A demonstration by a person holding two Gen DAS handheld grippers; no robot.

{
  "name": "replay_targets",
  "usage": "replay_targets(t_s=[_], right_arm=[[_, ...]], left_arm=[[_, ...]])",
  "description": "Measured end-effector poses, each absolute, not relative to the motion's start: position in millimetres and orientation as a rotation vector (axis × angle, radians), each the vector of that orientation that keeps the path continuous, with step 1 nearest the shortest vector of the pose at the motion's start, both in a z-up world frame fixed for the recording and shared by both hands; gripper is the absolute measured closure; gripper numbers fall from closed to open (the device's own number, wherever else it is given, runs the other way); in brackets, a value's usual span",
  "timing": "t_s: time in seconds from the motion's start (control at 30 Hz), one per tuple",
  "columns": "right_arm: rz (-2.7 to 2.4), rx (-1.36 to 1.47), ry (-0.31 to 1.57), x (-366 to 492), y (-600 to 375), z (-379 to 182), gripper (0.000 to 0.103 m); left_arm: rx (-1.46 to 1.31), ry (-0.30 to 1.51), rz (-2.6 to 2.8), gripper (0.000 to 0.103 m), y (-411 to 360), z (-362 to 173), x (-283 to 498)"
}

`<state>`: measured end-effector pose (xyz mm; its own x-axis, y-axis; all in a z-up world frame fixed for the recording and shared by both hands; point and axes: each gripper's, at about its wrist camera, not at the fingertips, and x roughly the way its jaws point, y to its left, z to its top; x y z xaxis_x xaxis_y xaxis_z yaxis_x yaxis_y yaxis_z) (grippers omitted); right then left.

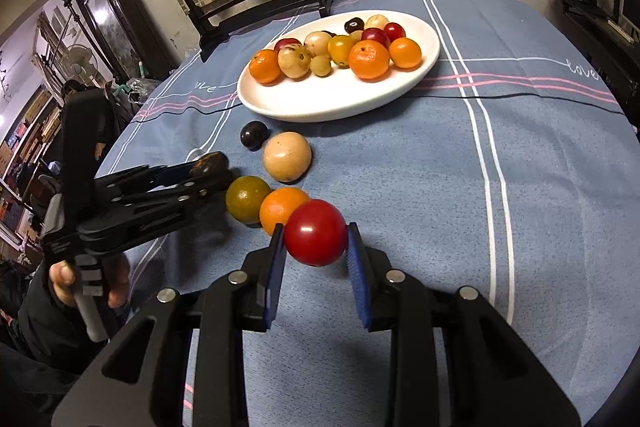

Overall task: Organize fruits
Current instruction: 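Grasp the dark brown mangosteen with the left gripper while the right gripper holds the tomato, then carry both fruits onto the white plate and open both grippers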

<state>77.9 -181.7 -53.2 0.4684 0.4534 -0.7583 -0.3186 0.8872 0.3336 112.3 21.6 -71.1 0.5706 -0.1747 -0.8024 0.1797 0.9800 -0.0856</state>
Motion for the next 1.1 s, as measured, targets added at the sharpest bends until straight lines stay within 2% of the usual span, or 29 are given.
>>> replay_targets(t_s=[0.57, 0.83, 1.1], right_arm=[[0.502, 0.081, 0.966, 83, -145, -39, 0.072], [0.491, 0.012, 0.929, 133, -140, -23, 0.072], [0.477, -0.114, 0.994, 225, -115, -39, 0.072]], left_arm=[[-0.08, 0.865, -0.247, 0.057, 36, -27, 82], [-0.055, 0.85, -0.251, 0.057, 28, -5, 152], [-0.091, 0.927, -0.229, 0.057, 17, -27, 237]])
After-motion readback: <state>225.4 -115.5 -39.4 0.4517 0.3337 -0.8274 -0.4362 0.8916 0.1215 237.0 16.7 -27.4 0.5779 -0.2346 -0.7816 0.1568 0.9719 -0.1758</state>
